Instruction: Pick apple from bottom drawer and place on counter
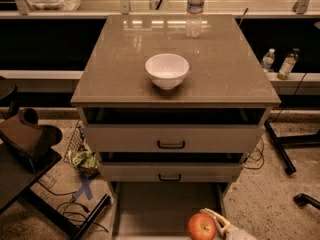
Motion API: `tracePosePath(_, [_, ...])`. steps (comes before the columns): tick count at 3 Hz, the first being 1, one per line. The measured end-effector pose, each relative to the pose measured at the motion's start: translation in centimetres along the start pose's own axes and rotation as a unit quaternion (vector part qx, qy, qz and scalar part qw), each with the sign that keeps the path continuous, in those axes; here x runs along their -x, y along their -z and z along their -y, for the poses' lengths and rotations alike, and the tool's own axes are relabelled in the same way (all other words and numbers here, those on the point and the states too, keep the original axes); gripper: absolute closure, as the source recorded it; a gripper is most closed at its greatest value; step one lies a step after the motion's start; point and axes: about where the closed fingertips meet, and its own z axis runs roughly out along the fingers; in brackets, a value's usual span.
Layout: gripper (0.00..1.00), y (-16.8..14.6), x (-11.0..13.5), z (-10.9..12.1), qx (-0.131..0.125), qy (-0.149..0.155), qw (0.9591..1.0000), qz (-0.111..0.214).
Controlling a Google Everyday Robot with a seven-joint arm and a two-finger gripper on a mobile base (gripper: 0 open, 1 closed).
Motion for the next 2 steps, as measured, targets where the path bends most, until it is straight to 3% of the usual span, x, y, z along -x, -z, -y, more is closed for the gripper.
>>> tracePosePath(1, [1.0,0.0,0.0,0.0,0.0,0.0,1.0,0.0])
tracePosePath(2, [1.0,-0.3,1.4,1.6,-0.009,-0.011,0.9999,0.001])
